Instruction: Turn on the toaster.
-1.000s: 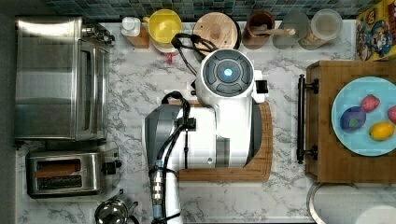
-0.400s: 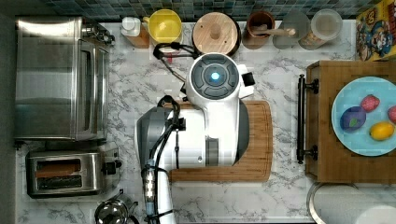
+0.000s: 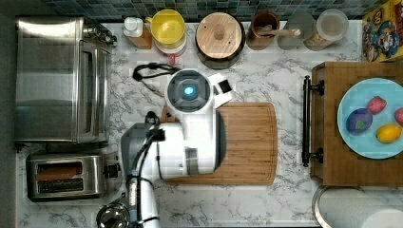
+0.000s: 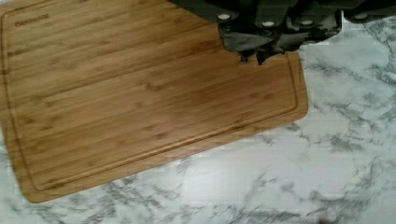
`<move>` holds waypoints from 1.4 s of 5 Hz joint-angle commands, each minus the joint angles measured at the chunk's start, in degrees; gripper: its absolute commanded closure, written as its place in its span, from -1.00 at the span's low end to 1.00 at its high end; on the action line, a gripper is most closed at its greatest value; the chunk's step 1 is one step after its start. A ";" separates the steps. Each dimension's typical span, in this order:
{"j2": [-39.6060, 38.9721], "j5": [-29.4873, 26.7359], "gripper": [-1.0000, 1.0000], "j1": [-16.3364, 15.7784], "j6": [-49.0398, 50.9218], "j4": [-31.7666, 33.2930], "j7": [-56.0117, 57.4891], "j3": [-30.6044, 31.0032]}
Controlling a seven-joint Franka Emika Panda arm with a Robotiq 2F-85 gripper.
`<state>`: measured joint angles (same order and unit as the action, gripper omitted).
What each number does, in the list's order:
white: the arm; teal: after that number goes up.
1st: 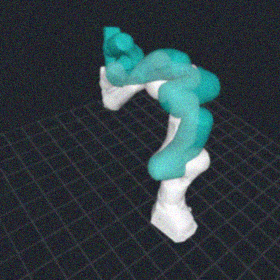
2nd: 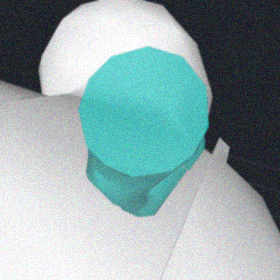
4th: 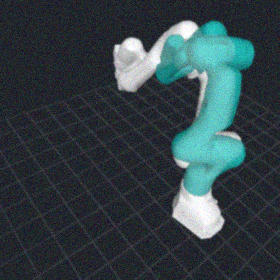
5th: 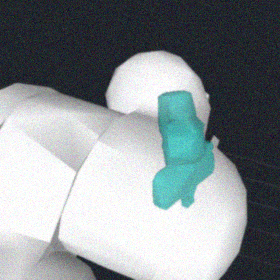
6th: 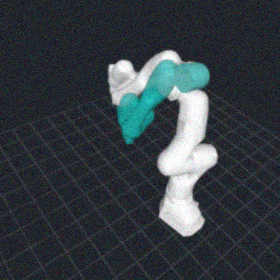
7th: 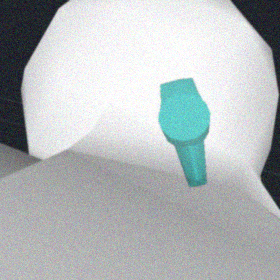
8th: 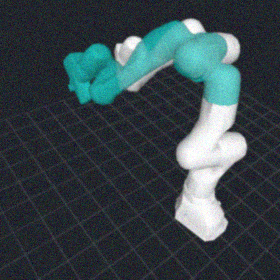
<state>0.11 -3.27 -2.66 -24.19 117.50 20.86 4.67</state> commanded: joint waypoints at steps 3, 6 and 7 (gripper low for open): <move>10.61 -9.55 1.00 -8.01 -1.69 11.76 11.72 9.95; 11.95 -12.56 1.00 -14.23 -3.45 14.65 14.68 10.69; 11.47 -13.03 1.00 -14.21 -4.62 13.94 12.85 12.07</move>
<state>9.84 -13.47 -14.46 -27.65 130.93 34.75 15.89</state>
